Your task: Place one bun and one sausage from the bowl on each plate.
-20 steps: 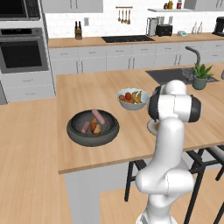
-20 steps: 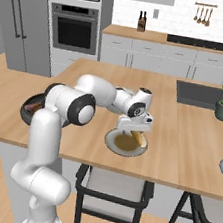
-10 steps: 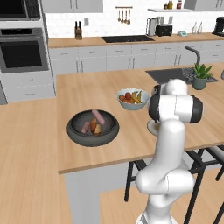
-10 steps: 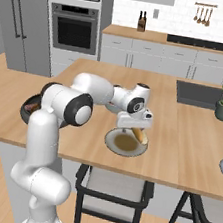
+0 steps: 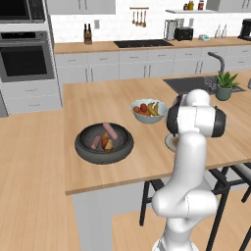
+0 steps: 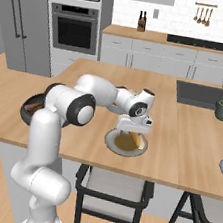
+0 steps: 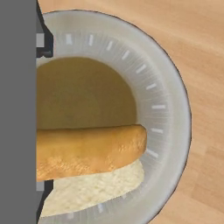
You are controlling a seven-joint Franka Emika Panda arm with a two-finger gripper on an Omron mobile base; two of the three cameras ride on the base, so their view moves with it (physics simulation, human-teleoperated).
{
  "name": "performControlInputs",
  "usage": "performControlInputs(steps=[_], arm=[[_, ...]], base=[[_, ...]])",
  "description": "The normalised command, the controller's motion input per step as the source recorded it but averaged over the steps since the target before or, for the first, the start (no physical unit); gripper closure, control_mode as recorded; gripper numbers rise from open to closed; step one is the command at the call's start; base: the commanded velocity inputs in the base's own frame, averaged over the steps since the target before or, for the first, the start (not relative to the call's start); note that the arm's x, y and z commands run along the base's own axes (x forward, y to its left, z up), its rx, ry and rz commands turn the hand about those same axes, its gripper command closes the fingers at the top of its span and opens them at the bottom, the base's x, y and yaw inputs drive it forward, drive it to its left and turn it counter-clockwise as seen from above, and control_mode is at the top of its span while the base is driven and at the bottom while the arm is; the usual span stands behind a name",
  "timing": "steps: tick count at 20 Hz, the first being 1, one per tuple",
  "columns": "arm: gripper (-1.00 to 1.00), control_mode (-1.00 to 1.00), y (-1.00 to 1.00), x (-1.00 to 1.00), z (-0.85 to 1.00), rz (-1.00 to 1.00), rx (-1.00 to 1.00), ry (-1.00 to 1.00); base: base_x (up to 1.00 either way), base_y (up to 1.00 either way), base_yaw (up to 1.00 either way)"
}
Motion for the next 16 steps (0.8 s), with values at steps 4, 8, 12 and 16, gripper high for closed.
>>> performControlInputs(steps=[4, 8, 12, 16], arm=[[-1.00, -1.00, 0.00, 0.04, -0.34, 0.00, 0.04, 0.13], [-1.00, -1.00, 0.00, 0.04, -0.37, 0.00, 0.00, 0.06], [-1.00, -1.00, -0.15, 0.32, -0.45, 0.00, 0.00, -0.01], [-1.00, -1.00, -0.26, 0.41, -0.40, 0.00, 0.00, -0.08]], base=[[0.00, 0.00, 0.00], [0.00, 0.00, 0.00], [0.00, 0.00, 0.00], [0.00, 0.00, 0.00]])
